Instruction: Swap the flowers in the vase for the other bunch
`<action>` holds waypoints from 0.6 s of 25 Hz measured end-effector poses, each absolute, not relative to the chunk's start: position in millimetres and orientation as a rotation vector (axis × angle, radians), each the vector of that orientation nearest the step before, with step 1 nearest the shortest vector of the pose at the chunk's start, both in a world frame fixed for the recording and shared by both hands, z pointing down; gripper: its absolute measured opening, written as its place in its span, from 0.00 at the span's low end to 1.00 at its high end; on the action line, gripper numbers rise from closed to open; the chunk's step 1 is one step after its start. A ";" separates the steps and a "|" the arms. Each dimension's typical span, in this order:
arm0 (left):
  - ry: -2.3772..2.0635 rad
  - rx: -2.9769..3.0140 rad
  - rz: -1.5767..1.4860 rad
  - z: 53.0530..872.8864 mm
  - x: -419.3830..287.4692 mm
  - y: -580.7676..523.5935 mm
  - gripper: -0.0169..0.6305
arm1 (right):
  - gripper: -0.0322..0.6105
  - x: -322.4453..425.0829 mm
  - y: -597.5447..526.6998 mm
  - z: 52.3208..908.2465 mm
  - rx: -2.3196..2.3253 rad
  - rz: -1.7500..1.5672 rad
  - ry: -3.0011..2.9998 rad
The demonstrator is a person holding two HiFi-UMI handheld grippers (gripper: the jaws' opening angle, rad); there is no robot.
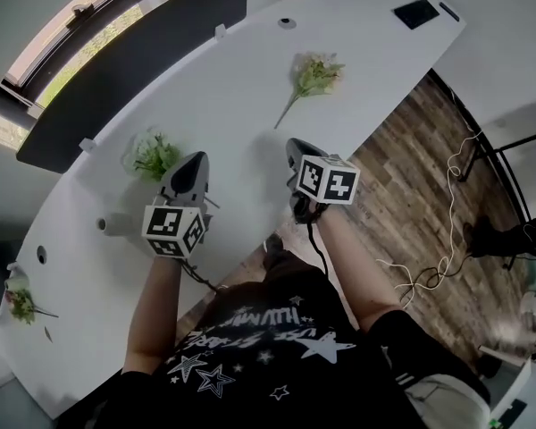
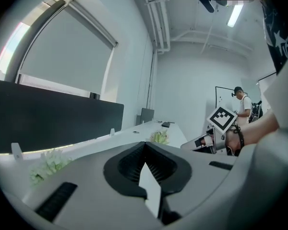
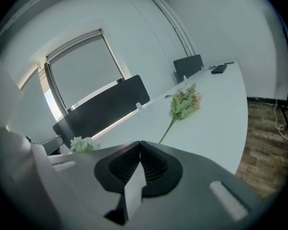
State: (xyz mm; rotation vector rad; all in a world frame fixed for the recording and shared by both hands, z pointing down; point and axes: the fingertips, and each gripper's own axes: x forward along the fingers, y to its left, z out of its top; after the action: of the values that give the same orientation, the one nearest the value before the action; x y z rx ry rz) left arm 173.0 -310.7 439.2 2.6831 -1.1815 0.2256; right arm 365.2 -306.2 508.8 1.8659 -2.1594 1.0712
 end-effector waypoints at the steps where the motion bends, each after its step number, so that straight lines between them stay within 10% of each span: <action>1: -1.187 2.684 0.231 438.0 178.6 -318.0 0.04 | 0.06 372.6 -312.9 512.3 1.873 1.106 -2.144; 15: -1.233 2.628 0.285 447.6 229.3 -366.7 0.04 | 0.34 438.0 -418.5 547.0 2.011 1.600 -1.926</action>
State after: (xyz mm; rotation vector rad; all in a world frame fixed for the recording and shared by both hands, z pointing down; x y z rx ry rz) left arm 229.3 -366.7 447.6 2.6279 -1.2326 0.2851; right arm 438.0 -418.5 547.0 2.0111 -1.9259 1.6000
